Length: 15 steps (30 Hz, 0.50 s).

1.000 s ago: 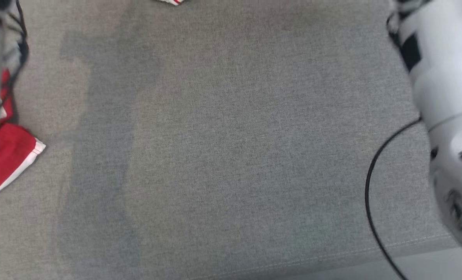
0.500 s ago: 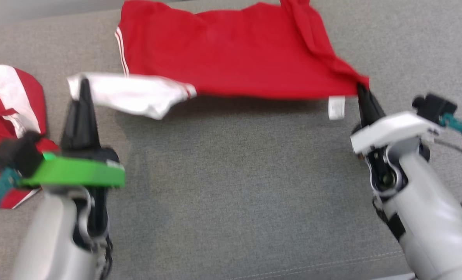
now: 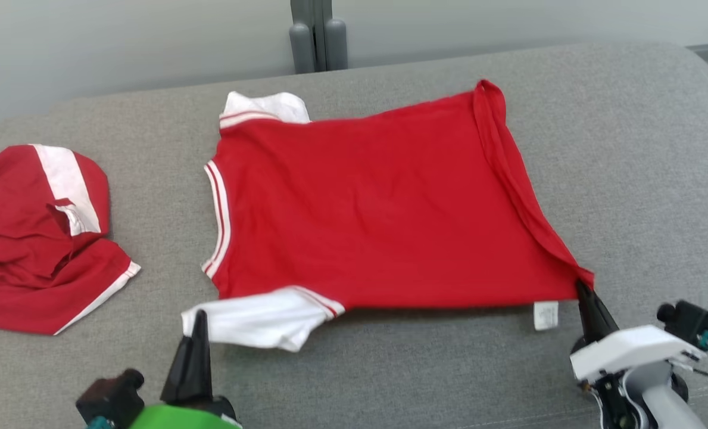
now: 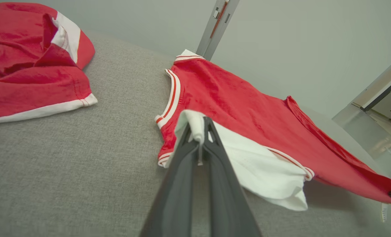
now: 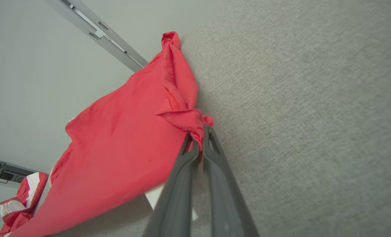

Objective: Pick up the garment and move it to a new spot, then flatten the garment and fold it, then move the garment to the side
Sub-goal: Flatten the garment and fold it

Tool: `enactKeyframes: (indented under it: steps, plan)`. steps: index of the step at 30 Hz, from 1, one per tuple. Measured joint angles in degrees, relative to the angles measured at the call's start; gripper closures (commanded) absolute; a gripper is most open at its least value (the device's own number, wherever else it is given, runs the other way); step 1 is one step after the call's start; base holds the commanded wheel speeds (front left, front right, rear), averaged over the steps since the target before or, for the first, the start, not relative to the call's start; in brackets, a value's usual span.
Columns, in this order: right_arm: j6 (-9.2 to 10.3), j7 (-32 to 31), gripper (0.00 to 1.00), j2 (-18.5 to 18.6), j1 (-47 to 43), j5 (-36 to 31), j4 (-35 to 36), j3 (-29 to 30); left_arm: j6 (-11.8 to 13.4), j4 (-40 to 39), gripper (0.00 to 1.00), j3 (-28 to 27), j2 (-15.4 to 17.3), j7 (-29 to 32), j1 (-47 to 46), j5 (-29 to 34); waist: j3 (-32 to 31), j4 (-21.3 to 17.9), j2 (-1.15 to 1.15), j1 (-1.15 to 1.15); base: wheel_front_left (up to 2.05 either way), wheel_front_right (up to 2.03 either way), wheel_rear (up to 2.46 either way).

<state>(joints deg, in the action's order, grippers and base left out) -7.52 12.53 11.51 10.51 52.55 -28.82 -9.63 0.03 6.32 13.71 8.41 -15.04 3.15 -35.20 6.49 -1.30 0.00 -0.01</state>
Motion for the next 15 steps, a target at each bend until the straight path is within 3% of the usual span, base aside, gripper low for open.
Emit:
enactKeyframes:
  steps: [8, 15]
  plan:
    - [-0.01, -2.09, 1.0, -0.74, -8.57, -4.05, 4.45, 6.05, -1.51, 1.38, 1.0, 2.27, -1.29, 0.0, 4.7, 1.25, -2.01, 1.04, 0.0, 0.0, 0.0, 0.0, 0.0]
    - [-0.01, -5.79, 1.0, -3.77, -14.44, -7.79, 9.33, 11.78, -2.34, 1.68, 1.0, 3.01, -1.89, 0.0, 6.91, 1.49, -3.0, 1.48, 0.0, 0.0, 0.0, 0.0, 0.0]
